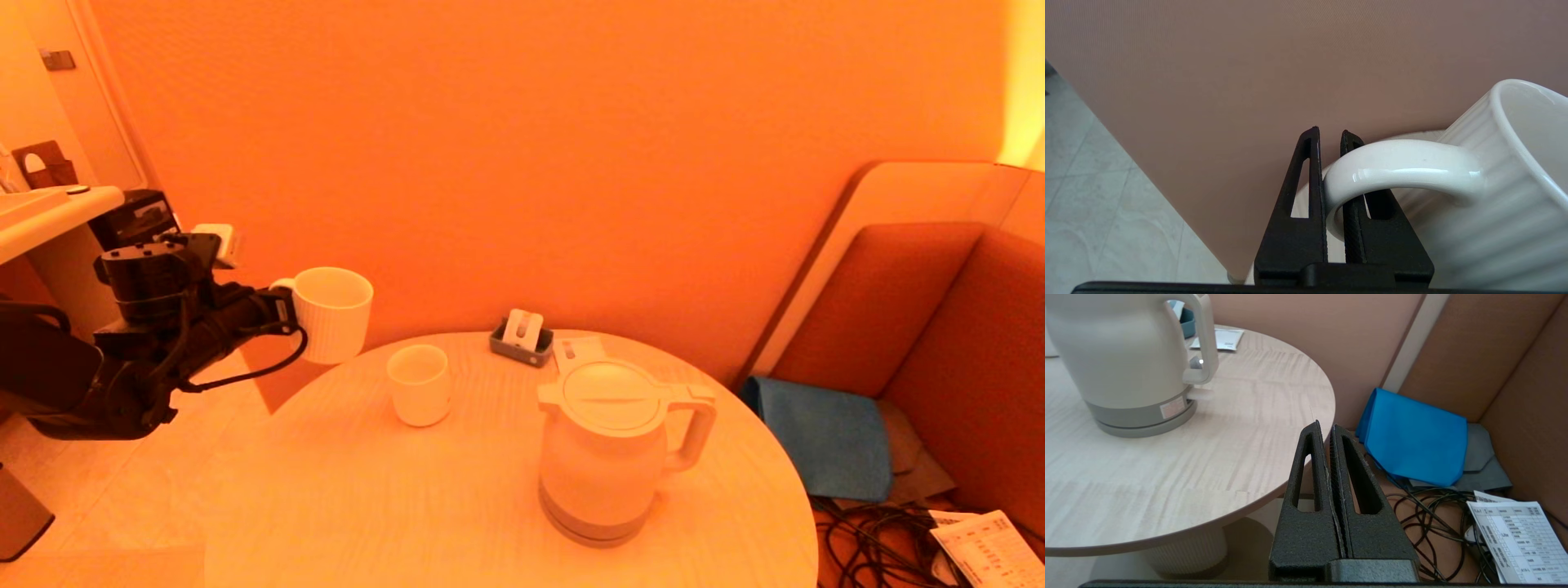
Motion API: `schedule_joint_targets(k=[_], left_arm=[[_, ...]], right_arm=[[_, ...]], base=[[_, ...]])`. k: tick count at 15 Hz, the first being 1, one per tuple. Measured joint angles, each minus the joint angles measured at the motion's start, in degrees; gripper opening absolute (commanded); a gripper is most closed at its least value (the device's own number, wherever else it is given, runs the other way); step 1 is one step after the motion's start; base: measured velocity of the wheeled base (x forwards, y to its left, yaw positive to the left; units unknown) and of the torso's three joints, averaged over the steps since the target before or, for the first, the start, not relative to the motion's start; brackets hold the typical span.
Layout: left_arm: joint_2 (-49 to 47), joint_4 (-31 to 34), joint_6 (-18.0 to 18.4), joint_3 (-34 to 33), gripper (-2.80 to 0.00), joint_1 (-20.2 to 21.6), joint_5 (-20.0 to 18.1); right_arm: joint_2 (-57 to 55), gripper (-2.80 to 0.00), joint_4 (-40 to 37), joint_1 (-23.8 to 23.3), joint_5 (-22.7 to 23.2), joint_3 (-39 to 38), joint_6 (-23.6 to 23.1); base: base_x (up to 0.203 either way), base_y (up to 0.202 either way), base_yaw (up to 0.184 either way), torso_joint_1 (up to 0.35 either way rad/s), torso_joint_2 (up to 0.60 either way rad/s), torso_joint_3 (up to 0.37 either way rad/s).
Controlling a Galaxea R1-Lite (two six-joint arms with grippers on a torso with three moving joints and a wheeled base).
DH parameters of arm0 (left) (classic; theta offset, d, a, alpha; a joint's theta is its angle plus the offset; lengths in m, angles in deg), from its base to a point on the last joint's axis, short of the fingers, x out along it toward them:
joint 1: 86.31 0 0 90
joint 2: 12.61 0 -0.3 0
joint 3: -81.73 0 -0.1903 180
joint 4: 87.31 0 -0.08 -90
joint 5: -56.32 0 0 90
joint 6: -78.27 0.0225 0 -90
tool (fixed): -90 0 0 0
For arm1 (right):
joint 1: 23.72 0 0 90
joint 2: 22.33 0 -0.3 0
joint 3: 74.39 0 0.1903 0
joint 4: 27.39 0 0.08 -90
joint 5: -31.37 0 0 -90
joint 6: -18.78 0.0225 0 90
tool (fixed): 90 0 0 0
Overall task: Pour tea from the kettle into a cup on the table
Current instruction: Pour water into another cup
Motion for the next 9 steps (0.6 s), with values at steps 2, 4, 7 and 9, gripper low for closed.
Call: schedule_joint_targets(k=[2,4,7,9], left_arm=[[-1.68,0.26,0.28,2.6,-2.8,-0.06,0.43],[-3.56,0.29,0.51,4.55,-2.8,-0.2,1.15],[-5.61,0.13,3.12,5.86,-2.8,-0.23,1.13],[-7.25,0.06,5.12,6.91,-2.8,-0.48,1.21]], right_arm=[[0.0,-2.8,0.0,0.0,0.02,0.0,0.0],[0.0,-2.8,0.0,0.0,0.0,0.0,0.01],[0.0,-2.8,0.02,0.0,0.02,0.0,0.01],[0.0,-2.8,0.0,0.0,0.02,0.0,0.01]], base=[[0.0,0.0,0.0,0.0,0.0,0.0],[0.0,0.0,0.0,0.0,0.0,0.0],[0.0,0.0,0.0,0.0,0.0,0.0],[0.0,0.0,0.0,0.0,0.0,0.0]])
